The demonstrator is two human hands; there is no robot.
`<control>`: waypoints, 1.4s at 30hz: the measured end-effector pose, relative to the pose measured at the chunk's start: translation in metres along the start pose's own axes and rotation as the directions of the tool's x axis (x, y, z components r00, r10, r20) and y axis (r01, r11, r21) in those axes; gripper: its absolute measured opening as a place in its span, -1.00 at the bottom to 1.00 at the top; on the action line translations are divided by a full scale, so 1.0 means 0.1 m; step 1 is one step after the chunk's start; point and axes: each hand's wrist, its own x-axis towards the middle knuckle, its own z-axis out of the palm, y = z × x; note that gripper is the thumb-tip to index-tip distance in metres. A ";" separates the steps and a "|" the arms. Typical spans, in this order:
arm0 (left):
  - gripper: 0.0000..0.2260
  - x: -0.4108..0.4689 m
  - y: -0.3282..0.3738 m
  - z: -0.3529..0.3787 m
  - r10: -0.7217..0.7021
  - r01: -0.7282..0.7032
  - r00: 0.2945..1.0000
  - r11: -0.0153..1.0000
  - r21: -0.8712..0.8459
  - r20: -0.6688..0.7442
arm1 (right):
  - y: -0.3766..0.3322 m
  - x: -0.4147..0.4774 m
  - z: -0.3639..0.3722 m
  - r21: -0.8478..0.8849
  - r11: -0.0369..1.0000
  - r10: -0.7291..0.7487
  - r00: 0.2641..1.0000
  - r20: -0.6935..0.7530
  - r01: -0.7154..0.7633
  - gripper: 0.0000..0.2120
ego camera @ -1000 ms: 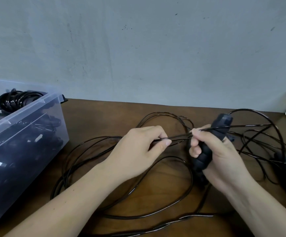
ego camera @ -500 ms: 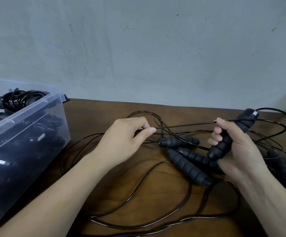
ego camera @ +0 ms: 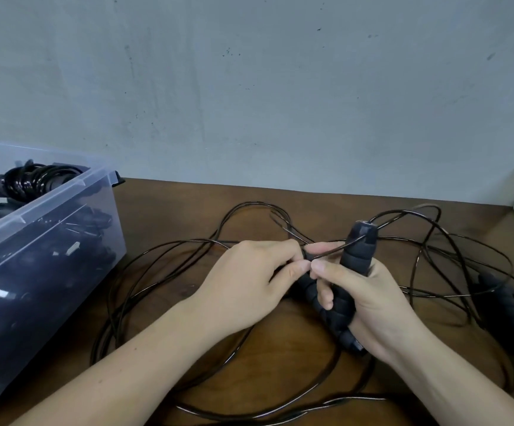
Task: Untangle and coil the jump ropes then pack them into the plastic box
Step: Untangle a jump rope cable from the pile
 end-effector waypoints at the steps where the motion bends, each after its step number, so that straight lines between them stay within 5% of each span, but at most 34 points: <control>1: -0.82 0.00 0.00 0.01 -0.002 0.002 1.000 1.000 0.005 0.007 | 0.00 -0.01 0.01 -0.018 1.000 -0.011 1.000 -0.002 0.011 -0.85; 21: -0.73 0.09 -0.20 -0.21 -0.111 0.110 0.989 0.994 -0.016 -0.096 | -0.35 0.11 -0.24 0.201 0.978 -0.005 0.979 -0.204 0.047 -0.95; 31: -0.71 0.05 0.04 -0.13 -0.217 0.132 0.972 0.815 -0.565 -0.086 | -0.17 0.02 -0.07 0.076 0.992 0.101 0.994 -0.042 -0.097 -0.67; 37: -0.78 -0.01 0.07 0.01 -0.097 0.103 0.995 0.916 -0.387 0.037 | -0.11 -0.05 0.05 0.063 0.998 -0.007 0.999 0.037 0.005 -0.91; 42: -0.76 -0.01 0.07 0.06 -0.007 0.019 0.999 0.973 -0.228 0.054 | -0.12 -0.06 0.01 0.003 1.000 0.000 1.000 0.027 0.000 -0.81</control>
